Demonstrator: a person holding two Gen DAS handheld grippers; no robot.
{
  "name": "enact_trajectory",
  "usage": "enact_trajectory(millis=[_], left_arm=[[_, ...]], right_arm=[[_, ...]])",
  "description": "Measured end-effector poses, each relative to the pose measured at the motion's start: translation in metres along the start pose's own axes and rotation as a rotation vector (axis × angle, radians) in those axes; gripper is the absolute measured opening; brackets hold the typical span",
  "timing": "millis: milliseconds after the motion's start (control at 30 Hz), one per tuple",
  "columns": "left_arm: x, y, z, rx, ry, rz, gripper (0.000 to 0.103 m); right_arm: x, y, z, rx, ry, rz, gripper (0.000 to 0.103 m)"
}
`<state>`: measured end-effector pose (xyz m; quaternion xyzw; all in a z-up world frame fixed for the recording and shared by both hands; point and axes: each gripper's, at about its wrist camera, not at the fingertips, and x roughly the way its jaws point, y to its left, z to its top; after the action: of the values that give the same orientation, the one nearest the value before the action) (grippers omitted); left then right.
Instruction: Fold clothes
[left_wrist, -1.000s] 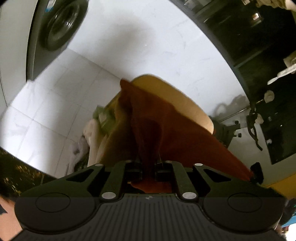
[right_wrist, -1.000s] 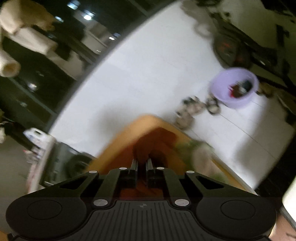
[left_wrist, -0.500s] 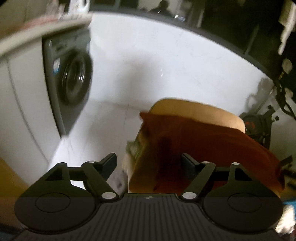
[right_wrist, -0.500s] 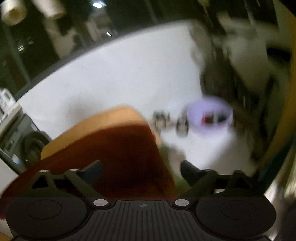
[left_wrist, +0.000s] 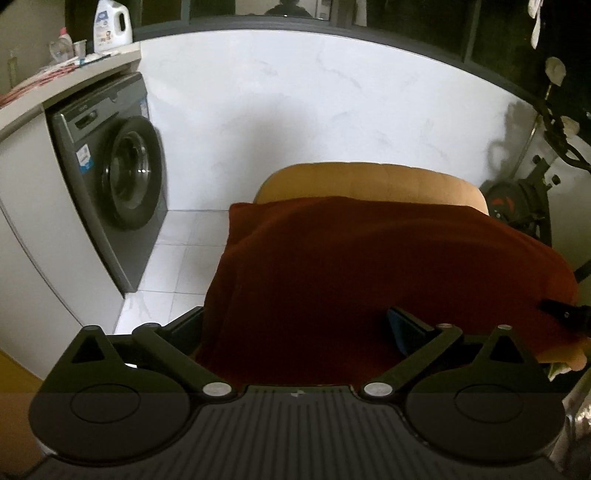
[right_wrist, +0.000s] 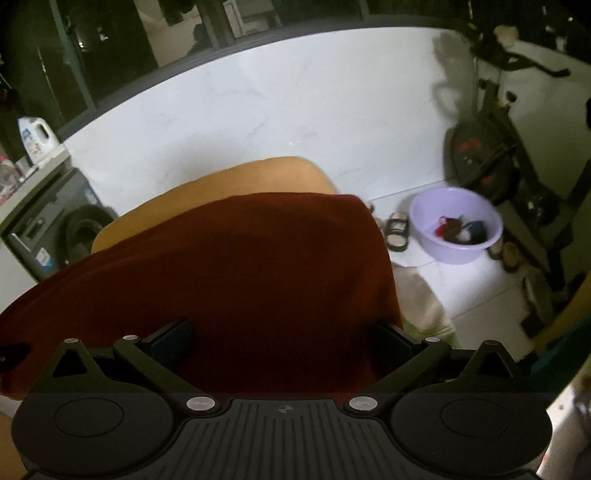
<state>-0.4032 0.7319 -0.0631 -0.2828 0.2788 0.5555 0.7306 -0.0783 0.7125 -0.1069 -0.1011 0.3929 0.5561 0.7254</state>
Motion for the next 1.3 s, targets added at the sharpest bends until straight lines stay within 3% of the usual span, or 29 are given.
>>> enact_trajectory(millis=[200, 300, 433, 567, 733, 867, 933, 1000, 1167, 1300], left_arm=[[0.000, 0.013, 0.001, -0.093, 0.023, -0.031, 0.103], [-0.018, 0.012, 0.003, -0.097, 0.023, -0.005, 0.102], [-0.068, 0.006, 0.005, -0.064, -0.044, -0.028, 0.102], [-0.110, -0.004, 0.004, 0.037, -0.091, -0.018, 0.103], [-0.133, -0.020, -0.025, 0.074, -0.081, -0.043, 0.103], [-0.119, -0.033, -0.063, 0.116, 0.004, -0.106, 0.103], [-0.116, -0.039, -0.077, 0.148, 0.045, -0.091, 0.102], [-0.118, -0.044, -0.088, 0.173, 0.065, -0.075, 0.102], [-0.155, -0.061, -0.104, 0.175, 0.027, -0.036, 0.102], [-0.188, -0.081, -0.117, 0.162, -0.012, 0.008, 0.103]], right_arm=[[-0.005, -0.016, -0.002, 0.081, -0.025, 0.018, 0.102], [-0.021, -0.014, 0.007, 0.128, -0.002, -0.012, 0.102], [-0.068, -0.013, 0.011, 0.192, -0.094, 0.025, 0.102], [-0.112, -0.012, 0.004, 0.241, -0.131, 0.026, 0.102], [-0.162, -0.010, -0.040, 0.285, -0.138, -0.046, 0.102], [-0.183, -0.006, -0.089, 0.153, -0.065, -0.180, 0.102], [-0.191, -0.003, -0.106, 0.104, -0.010, -0.233, 0.102], [-0.202, -0.006, -0.115, 0.110, 0.007, -0.241, 0.102], [-0.227, -0.012, -0.125, 0.112, -0.049, -0.230, 0.102], [-0.256, -0.023, -0.128, 0.000, -0.075, -0.185, 0.102]])
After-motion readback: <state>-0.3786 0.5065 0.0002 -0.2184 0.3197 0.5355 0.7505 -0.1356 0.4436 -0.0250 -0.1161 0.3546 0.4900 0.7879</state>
